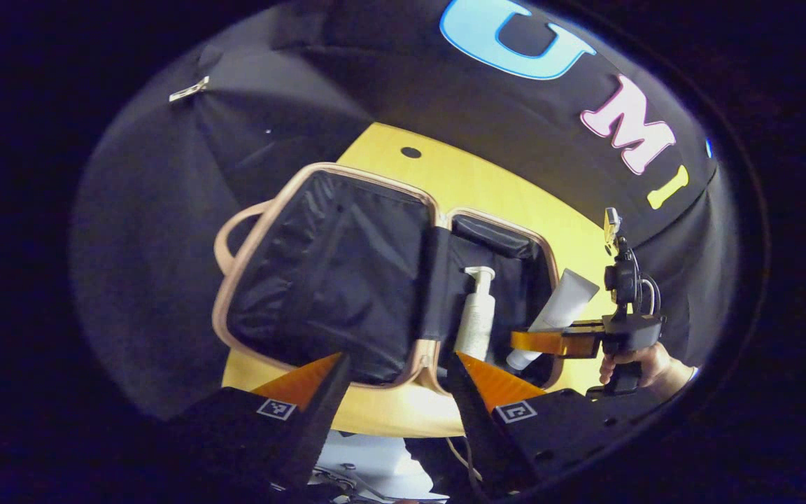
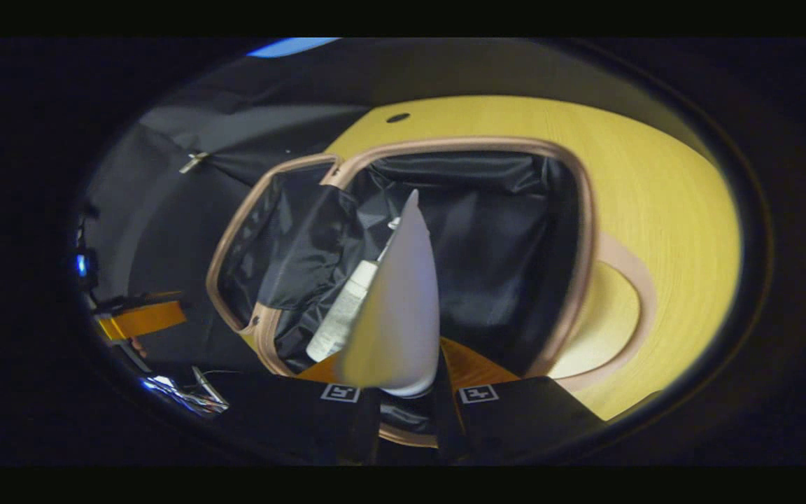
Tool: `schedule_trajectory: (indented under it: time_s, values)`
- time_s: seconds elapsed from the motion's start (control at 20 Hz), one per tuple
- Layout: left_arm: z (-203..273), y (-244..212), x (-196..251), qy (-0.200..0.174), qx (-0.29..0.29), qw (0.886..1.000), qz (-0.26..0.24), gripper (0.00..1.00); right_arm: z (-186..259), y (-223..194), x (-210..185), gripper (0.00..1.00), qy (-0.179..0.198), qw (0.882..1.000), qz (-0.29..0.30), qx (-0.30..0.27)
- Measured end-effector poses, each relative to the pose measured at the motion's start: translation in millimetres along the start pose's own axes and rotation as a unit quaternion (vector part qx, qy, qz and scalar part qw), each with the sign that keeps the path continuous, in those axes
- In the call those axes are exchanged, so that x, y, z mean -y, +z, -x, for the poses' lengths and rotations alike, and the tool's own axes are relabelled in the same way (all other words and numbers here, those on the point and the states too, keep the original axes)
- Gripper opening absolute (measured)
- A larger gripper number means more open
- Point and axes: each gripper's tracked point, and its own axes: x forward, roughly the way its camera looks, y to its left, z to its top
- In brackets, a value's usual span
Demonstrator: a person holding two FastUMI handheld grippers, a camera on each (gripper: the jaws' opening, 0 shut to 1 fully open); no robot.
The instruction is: First open the suitcase, pack the skin care products into it, and then close the suitcase.
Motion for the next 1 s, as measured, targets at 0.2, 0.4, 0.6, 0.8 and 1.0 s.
schedule_trajectory:
  time_s: [0.2,0.4,0.6,0.8,1.0]
  values:
    - [11.1,-6.9,-49.0,0.029,0.004,0.998,0.049,0.88,-12.7,2.2,5.2,0.43,-0.037,0.998,-0.050,-0.025]
    - [12.1,7.5,-78.8,0.026,0.014,0.994,0.105,0.88,-14.6,0.4,8.1,0.43,-0.053,0.996,-0.063,-0.027]
    - [-9.1,35.7,-112.4,0.045,0.033,0.990,0.131,0.88,13.8,8.6,-4.6,0.60,-0.010,0.998,-0.062,0.022]
    - [-30.4,74.9,-151.3,0.058,0.043,0.985,0.159,0.88,80.6,40.4,-18.3,0.80,0.049,0.987,-0.028,0.151]
    - [-70.4,101.6,-189.2,0.082,0.019,0.980,0.183,0.88,137.6,43.6,-15.3,0.92,0.051,0.974,0.034,0.217]
